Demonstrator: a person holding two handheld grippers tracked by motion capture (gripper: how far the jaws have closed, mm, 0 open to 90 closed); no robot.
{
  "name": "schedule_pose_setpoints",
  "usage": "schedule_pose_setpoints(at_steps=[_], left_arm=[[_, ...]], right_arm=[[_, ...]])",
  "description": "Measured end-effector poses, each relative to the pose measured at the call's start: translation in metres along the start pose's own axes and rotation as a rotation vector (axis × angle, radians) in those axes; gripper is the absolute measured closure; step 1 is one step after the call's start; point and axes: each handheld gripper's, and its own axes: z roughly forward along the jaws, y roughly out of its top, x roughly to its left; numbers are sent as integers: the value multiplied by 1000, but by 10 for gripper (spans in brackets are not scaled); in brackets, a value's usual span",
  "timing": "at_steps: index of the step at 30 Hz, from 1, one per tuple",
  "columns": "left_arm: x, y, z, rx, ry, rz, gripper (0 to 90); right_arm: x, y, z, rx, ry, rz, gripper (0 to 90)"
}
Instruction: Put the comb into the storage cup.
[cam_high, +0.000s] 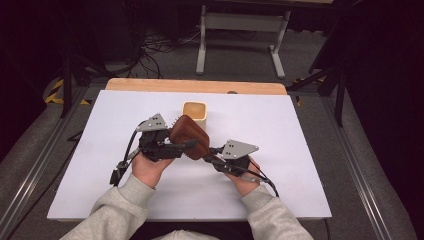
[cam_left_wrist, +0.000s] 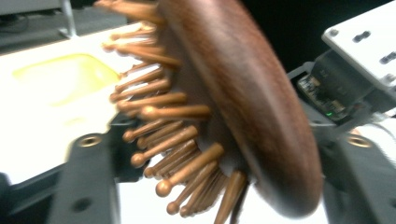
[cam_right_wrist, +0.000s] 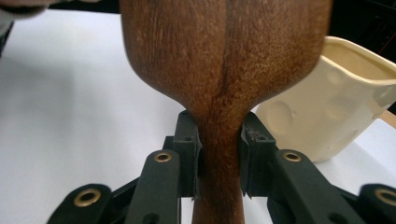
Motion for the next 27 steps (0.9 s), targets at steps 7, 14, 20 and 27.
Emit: schedule_pose_setpoints(at_steps=[7, 14, 20, 27], left_arm=[[-6, 3, -1, 13, -19, 40, 506], [-7, 5, -3, 24, -54, 50, 559], [-4, 6, -4, 14, -86, 35, 576], [-6, 9, -6, 16, -95, 46, 588]], right_arm=[[1, 0, 1, 5, 1, -8, 719], [1, 1, 0, -3, 4, -16, 719], [1, 2, -1, -15, 11, -20, 719], [1, 3, -3, -32, 20, -30, 716]])
